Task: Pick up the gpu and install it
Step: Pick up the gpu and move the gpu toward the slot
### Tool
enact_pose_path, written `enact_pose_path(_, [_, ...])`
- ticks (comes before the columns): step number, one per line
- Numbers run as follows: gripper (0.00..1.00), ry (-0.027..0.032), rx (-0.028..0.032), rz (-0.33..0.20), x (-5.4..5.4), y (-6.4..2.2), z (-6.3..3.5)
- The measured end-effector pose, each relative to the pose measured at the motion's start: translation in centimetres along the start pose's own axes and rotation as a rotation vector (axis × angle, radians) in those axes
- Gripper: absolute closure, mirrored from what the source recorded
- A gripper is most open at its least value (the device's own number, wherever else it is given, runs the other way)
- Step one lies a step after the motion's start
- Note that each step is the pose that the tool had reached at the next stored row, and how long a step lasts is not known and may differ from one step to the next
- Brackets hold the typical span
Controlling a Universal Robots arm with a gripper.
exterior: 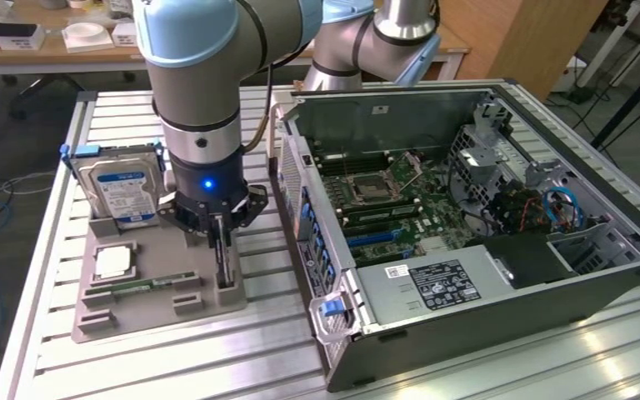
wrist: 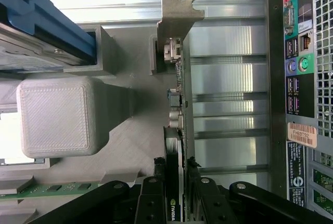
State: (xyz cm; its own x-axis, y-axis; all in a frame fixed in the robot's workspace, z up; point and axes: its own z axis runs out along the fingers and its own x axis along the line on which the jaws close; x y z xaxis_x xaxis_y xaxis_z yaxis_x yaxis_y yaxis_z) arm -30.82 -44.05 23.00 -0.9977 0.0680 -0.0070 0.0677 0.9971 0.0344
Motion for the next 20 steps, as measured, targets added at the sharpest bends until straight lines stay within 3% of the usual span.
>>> enact_pose_path(5, [0.73,-0.0001,0.0,0.0,0.0,0.01,-0.14])
enact_pose_path(13, [0.73,0.0,0.0,0.0,0.0,0.05,-1.28])
enact_pose_path(20, [0.74,0.0,0.0,0.0,0.0,0.05,-1.33])
